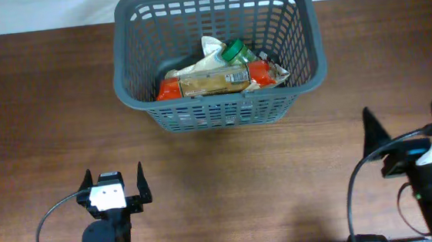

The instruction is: Pack container

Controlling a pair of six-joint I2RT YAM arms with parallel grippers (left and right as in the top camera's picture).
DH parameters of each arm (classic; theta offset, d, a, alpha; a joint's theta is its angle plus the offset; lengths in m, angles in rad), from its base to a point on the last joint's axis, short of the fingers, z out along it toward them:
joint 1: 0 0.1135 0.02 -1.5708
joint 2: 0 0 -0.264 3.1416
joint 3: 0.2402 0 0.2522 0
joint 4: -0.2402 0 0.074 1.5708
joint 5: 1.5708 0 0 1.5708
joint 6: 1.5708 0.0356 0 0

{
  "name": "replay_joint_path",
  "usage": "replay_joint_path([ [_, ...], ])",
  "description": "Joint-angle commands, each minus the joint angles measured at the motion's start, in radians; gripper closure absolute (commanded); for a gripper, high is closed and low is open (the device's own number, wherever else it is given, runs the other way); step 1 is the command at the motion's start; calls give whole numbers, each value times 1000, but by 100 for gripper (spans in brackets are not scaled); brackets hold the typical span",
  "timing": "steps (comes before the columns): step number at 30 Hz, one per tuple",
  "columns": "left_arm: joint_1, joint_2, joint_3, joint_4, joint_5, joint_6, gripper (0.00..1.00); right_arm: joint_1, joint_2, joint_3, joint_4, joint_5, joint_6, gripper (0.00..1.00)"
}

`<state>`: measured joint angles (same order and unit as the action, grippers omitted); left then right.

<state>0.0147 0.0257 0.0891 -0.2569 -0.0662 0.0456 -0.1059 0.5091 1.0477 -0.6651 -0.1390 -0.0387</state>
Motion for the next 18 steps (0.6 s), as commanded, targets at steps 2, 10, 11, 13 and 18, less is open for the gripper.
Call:
replay_joint_path([
  [2, 6, -9, -9, 2, 11, 16, 1, 10, -91, -153, 75, -38, -36, 1],
  [10, 6, -9, -9, 2, 11, 16, 1, 10, -266, -481, 299, -40, -36, 1],
  [11, 6, -9, -9, 2, 11, 16, 1, 10, -284, -515, 322, -42, -35, 1],
  [13, 6, -9, -9, 2, 11, 16, 1, 10, -323, -587, 372, -42, -35, 1],
  [18, 6, -9, -9, 2, 11, 16, 1, 10, -393, -722, 446, -42, -35, 1],
])
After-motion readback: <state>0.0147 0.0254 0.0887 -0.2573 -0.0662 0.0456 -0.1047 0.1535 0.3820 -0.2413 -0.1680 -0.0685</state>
